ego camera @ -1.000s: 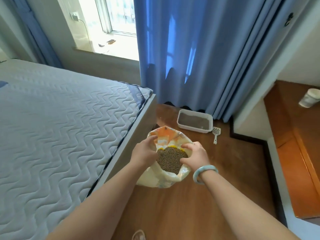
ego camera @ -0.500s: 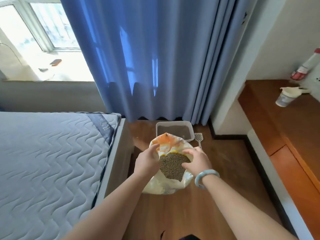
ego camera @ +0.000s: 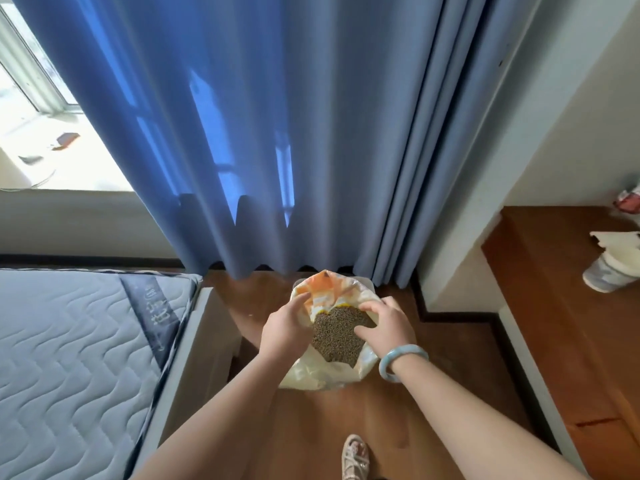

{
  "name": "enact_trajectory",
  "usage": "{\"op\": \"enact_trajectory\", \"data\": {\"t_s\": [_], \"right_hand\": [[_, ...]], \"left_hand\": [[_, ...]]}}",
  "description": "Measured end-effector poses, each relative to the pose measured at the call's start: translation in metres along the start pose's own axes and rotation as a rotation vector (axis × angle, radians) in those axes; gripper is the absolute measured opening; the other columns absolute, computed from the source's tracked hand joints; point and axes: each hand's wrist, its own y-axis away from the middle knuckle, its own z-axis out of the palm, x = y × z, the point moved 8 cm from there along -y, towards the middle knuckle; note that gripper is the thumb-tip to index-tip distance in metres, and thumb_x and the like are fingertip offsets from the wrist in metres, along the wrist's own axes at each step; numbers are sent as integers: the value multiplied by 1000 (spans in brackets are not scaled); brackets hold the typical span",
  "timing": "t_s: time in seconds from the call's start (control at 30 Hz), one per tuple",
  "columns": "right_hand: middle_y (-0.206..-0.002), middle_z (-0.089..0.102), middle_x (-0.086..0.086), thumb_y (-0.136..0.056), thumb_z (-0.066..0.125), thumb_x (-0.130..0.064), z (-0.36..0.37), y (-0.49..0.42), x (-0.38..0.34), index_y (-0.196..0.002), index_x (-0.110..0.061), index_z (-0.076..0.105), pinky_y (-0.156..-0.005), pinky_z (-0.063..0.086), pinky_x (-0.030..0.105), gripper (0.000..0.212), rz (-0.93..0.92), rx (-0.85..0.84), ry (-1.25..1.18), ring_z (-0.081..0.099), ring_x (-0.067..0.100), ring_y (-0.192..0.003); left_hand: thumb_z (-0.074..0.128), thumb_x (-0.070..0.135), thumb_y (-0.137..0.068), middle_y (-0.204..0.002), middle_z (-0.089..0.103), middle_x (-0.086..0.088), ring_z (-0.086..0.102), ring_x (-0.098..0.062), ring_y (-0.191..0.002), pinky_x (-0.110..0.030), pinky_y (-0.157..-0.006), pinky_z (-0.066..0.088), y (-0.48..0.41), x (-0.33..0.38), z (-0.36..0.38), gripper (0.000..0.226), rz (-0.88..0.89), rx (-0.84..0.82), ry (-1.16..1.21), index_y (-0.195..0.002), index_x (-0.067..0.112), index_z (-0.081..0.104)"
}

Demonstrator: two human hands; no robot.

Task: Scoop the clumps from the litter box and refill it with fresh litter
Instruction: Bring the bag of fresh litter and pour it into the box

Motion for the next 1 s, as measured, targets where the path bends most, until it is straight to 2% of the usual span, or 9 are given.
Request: {"op": "enact_trajectory", "data": {"t_s": [0.07, 0.13, 0.23, 0.33, 0.5, 0.6, 0.87, 1.0], "right_hand": [[-113, 52, -5, -74, 72, -19, -7, -30, 3, -110, -25, 66, -80, 42, 21, 37, -12, -6, 6, 55, 15, -102], [-113, 52, -5, -74, 73, -18, -13, -55, 4, -109, -25, 66, -82, 43, 22, 36, -26, -8, 6, 55, 17, -102], [-116, 52, -5, -74, 74, -19, -18, -95, 8, -107, -25, 66, -83, 43, 23, 34, -36, -18, 46, 55, 18, -103], [-116, 51, -6, -75, 73, -19, -14, -130, 14, -107, -25, 66, -82, 39, 20, 33, -31, -36, 68, 54, 18, -104], [-119, 50, -6, -78, 72, -22, 6, -178, 27, -110, -27, 64, -79, 41, 22, 33, 18, -93, 92, 55, 17, -104], [-116, 49, -6, -79, 71, -22, 22, -201, 32, -111, -27, 63, -74, 40, 21, 33, 44, -117, 92, 55, 15, -101], [-113, 47, -8, -78, 71, -22, 88, -264, 44, -113, -30, 61, -73, 48, 27, 37, 117, -147, 86, 53, 14, -97], [-110, 44, -10, -78, 72, -19, 138, -300, 52, -115, -27, 61, -77, 42, 19, 39, 151, -175, 47, 53, 13, -100]], "left_hand": [[54, 3, -77, -124, 61, 1, 57, -17, -94, -24, -73, 45, -25, 10, 5, 69, 0, 14, -2, -137, 36, 43], [54, 2, -76, -125, 61, 2, 57, -18, -98, -23, -74, 43, -43, 19, 8, 70, -5, 29, 9, -137, 37, 44], [54, 2, -75, -124, 62, 0, 58, -22, -106, -27, -82, 47, -76, 30, 15, 71, -19, 50, 34, -137, 36, 44], [52, 1, -74, -122, 63, -1, 60, -24, -102, -31, -81, 50, -110, 35, 24, 72, -44, 41, 37, -136, 37, 45], [51, 1, -73, -120, 63, -1, 61, -24, -100, -33, -81, 51, -159, 31, 37, 74, -75, 12, 25, -136, 39, 44], [51, 2, -74, -119, 64, -2, 60, -25, -100, -33, -82, 50, -191, 23, 44, 73, -73, -13, -6, -136, 40, 42], [51, 3, -75, -121, 63, 3, 59, -22, -105, -30, -80, 48, -281, -25, 60, 76, -50, -115, -60, -138, 42, 39], [49, 0, -75, -122, 61, 3, 57, -22, -106, -28, -80, 45, -331, -54, 67, 76, -27, -130, -102, -139, 40, 38]]}}
